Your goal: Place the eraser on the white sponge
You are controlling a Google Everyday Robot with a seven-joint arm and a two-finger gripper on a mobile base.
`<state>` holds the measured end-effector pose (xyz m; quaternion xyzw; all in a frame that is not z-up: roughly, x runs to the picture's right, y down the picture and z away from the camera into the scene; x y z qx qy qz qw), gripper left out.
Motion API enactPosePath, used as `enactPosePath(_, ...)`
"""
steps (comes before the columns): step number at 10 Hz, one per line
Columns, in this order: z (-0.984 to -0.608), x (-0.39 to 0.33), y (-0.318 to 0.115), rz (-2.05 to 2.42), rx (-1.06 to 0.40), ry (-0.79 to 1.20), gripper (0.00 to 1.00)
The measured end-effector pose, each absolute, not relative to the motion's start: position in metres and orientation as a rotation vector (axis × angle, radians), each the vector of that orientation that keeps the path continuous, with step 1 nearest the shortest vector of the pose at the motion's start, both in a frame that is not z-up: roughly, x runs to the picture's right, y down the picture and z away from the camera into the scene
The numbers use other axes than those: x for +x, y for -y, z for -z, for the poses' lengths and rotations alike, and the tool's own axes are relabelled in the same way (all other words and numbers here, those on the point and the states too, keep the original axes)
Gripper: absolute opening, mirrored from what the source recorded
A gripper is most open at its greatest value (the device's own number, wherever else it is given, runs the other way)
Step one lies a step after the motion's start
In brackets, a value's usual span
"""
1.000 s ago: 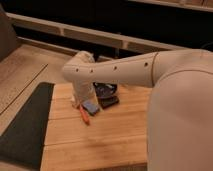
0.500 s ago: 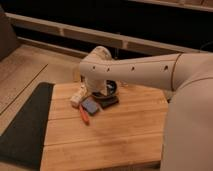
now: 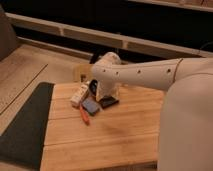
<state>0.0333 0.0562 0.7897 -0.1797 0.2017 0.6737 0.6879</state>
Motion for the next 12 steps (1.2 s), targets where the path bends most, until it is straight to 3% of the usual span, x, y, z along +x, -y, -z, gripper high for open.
enactPosePath(4, -0.829, 0.049, -0.058, -1.493, -0.432, -0.477, 0.65)
enactPosePath(8, -0.831, 0.050, -0.058, -1.490, -0.436, -0.483, 0.65)
enactPosePath(12, -0.850, 0.058, -0.039, -1.640, -0.350, -0.473, 0.65)
